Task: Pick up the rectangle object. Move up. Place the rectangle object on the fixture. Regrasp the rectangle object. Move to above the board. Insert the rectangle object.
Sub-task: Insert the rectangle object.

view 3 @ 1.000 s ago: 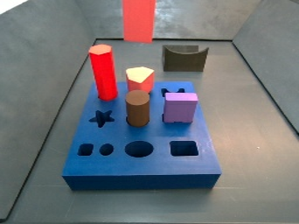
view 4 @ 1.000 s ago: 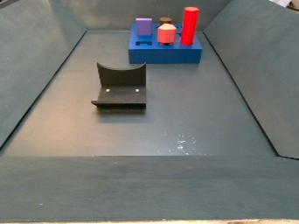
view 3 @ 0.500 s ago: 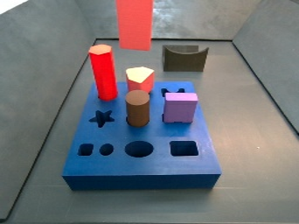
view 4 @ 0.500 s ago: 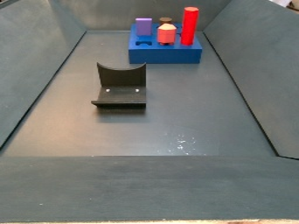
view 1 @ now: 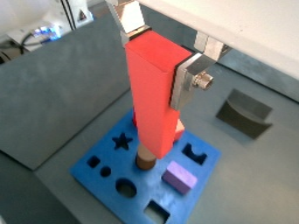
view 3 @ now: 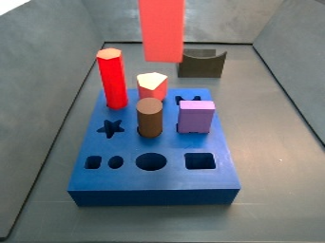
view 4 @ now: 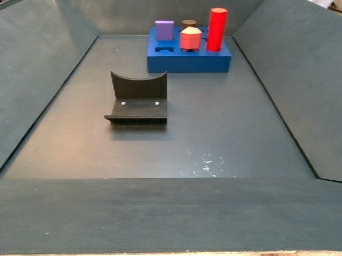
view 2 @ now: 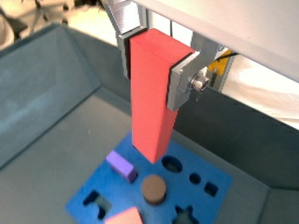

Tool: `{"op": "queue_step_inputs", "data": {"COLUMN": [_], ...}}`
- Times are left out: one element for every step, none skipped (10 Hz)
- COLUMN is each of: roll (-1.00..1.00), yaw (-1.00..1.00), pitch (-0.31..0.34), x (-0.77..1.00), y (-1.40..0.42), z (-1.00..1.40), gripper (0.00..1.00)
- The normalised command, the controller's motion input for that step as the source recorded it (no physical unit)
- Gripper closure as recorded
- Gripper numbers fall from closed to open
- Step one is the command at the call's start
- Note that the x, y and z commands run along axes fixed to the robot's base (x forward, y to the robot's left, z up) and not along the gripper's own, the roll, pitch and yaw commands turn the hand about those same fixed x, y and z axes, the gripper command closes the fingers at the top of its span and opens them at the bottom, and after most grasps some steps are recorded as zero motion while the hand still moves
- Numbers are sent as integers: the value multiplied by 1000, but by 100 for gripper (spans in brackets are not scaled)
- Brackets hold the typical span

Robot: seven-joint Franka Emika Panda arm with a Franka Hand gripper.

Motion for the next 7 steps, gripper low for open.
{"op": "queue_step_inputs", "data": {"roll": [-206, 0, 0, -4, 0, 0, 0], "yaw": [-151, 0, 0, -154, -80, -103, -91], "pitch": [-307, -34, 1, 0, 27, 70, 96], "x": [-54, -6, 14, 194, 666, 874, 957], "y": [-97, 0, -49, 0, 0, 0, 0], "z": [0, 0, 0, -54, -26, -60, -74], "gripper": [100, 100, 100, 100, 100, 100, 100]}}
